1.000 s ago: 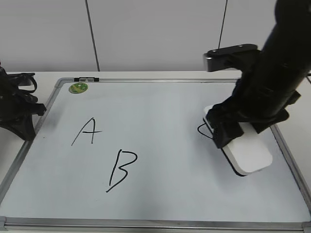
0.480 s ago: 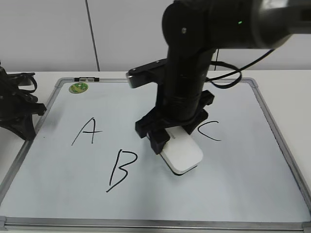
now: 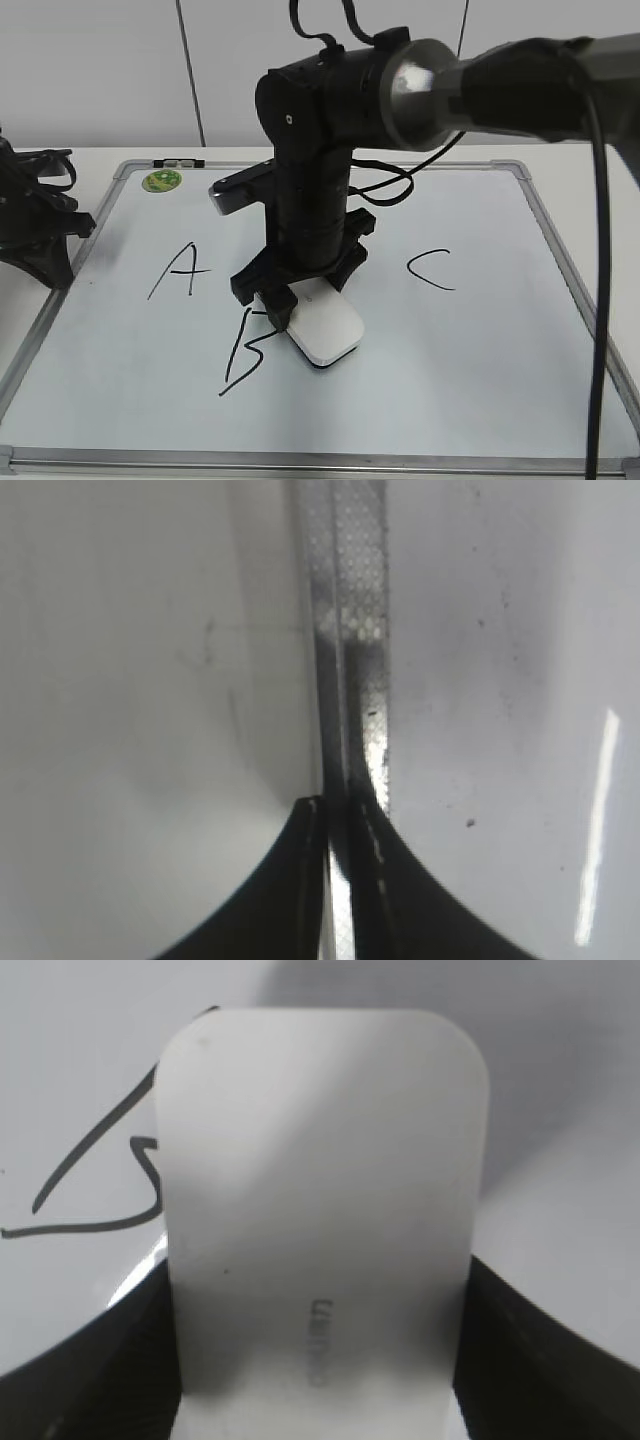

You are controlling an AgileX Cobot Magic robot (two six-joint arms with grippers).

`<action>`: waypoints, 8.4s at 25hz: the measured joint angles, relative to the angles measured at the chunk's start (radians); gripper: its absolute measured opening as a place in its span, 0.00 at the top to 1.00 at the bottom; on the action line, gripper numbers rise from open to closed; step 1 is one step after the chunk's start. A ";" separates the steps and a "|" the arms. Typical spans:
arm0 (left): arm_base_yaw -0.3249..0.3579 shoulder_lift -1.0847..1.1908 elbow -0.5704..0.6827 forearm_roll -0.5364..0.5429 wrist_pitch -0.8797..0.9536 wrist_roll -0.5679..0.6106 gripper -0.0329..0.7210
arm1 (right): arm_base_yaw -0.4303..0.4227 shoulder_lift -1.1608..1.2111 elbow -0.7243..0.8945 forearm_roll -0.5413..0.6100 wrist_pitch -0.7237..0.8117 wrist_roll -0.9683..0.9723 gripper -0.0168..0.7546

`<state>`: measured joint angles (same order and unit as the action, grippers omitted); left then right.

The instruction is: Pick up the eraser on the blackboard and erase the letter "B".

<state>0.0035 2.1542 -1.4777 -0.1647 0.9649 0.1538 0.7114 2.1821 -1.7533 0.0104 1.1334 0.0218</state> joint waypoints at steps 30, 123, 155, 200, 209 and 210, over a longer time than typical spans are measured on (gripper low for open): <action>0.000 0.000 0.000 -0.004 -0.002 0.000 0.94 | 0.247 0.144 -0.128 -0.068 0.040 -0.022 0.26; 0.000 0.000 0.000 -0.008 -0.020 0.000 0.94 | -0.543 -0.388 0.112 -0.164 0.104 -0.022 0.27; 0.000 0.000 0.000 -0.014 -0.024 0.000 0.94 | -0.634 -0.215 0.427 -0.076 -0.295 0.102 0.27; 0.000 -0.017 -0.333 -0.045 0.244 0.008 0.40 | -0.630 -0.420 0.148 -0.050 0.065 0.059 0.21; -0.016 -0.254 -0.335 -0.089 0.262 -0.014 0.40 | -0.629 -0.660 0.148 -0.047 0.107 0.029 0.21; -0.026 -0.280 -0.335 -0.089 0.264 -0.020 0.40 | -0.629 -0.689 0.148 -0.047 0.107 0.022 0.21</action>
<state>-0.0226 1.8744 -1.8123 -0.2542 1.2288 0.1341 0.0826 1.4935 -1.6050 -0.0361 1.2402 0.0441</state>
